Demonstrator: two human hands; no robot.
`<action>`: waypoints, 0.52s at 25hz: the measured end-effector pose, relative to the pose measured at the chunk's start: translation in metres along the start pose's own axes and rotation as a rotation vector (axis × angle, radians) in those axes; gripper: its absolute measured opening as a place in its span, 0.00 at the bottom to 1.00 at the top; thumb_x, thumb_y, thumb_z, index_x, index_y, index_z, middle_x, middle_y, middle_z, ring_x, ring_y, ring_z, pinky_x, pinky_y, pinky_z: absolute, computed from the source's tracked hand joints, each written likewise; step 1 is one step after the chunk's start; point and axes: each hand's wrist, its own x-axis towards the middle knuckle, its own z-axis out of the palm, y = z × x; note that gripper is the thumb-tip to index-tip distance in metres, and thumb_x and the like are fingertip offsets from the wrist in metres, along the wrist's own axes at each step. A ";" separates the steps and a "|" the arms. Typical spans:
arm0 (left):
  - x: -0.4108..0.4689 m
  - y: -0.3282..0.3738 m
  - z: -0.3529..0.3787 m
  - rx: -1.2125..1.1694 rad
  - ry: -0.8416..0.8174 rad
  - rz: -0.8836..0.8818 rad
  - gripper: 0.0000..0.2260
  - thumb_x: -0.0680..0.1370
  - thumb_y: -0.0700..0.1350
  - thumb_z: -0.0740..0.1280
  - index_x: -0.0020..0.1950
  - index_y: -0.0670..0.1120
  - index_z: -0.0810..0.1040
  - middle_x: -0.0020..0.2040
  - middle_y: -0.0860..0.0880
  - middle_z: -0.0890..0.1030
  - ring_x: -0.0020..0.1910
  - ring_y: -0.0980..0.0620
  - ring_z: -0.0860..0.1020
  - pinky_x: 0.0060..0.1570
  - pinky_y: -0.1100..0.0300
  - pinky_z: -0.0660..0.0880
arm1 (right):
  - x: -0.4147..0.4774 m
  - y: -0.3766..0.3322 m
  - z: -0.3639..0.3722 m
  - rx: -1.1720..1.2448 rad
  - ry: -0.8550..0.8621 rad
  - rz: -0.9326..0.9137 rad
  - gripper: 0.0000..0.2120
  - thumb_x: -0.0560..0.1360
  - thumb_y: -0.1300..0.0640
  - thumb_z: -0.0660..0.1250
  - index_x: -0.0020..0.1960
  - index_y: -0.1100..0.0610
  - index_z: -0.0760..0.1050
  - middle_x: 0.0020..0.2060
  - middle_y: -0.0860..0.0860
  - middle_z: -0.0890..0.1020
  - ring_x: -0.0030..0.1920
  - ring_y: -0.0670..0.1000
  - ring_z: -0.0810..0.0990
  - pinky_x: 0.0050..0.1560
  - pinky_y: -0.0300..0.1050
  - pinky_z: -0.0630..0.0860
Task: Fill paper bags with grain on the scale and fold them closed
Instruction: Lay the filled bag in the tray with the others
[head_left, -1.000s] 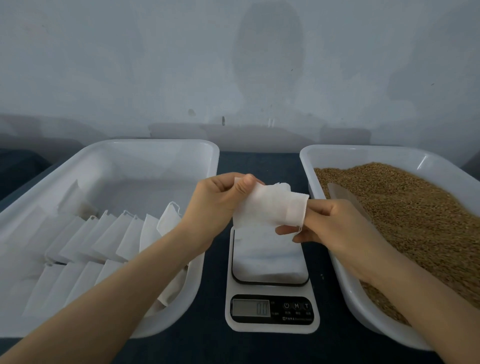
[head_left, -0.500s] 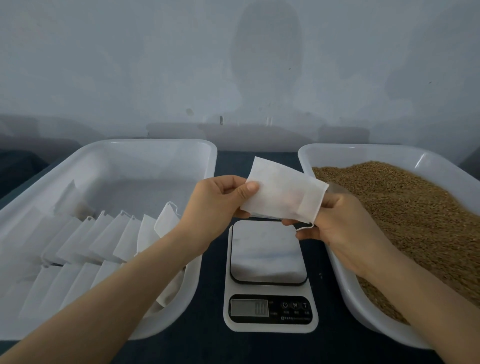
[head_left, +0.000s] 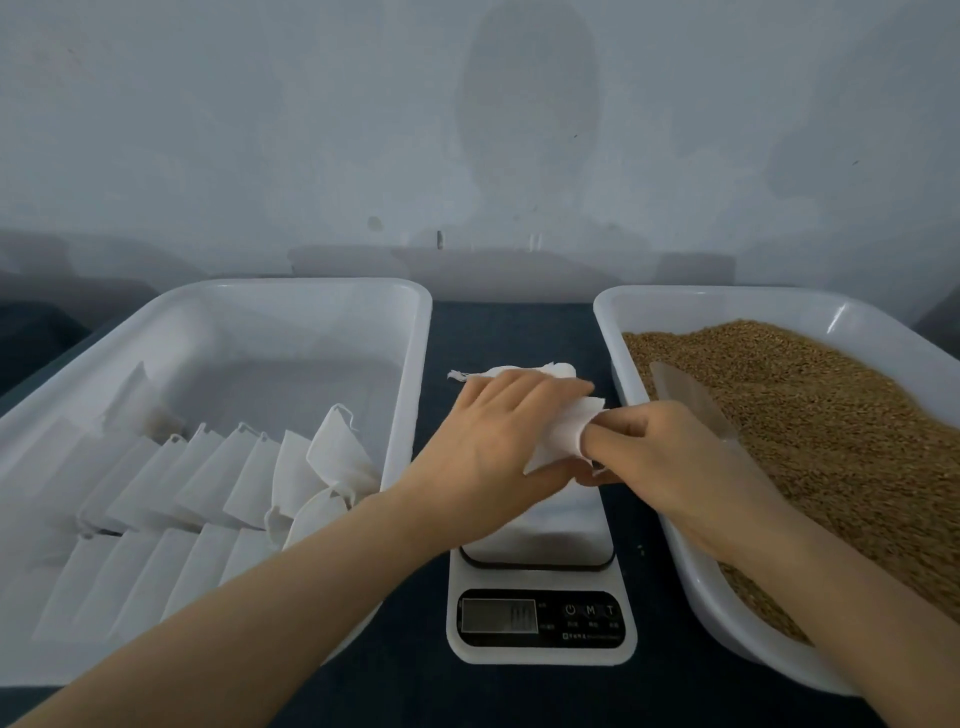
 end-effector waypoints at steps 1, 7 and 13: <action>0.001 -0.001 0.000 -0.052 -0.014 -0.056 0.22 0.74 0.51 0.72 0.65 0.45 0.73 0.61 0.50 0.78 0.62 0.52 0.73 0.64 0.54 0.68 | 0.000 -0.001 0.001 0.041 -0.008 -0.017 0.08 0.72 0.47 0.65 0.37 0.46 0.82 0.38 0.42 0.84 0.40 0.43 0.83 0.45 0.42 0.79; 0.003 -0.003 -0.002 -0.219 -0.122 -0.231 0.18 0.75 0.48 0.70 0.63 0.47 0.72 0.54 0.53 0.77 0.49 0.58 0.74 0.46 0.74 0.68 | 0.001 -0.003 -0.001 0.163 0.051 -0.121 0.09 0.74 0.50 0.65 0.46 0.49 0.84 0.41 0.44 0.85 0.43 0.44 0.83 0.44 0.42 0.82; 0.002 -0.011 0.004 -0.295 -0.325 -0.421 0.23 0.74 0.53 0.70 0.67 0.54 0.69 0.57 0.58 0.73 0.51 0.59 0.72 0.41 0.76 0.67 | 0.017 0.026 -0.049 -0.686 0.490 0.071 0.10 0.78 0.52 0.63 0.45 0.57 0.77 0.32 0.48 0.78 0.30 0.46 0.76 0.26 0.34 0.69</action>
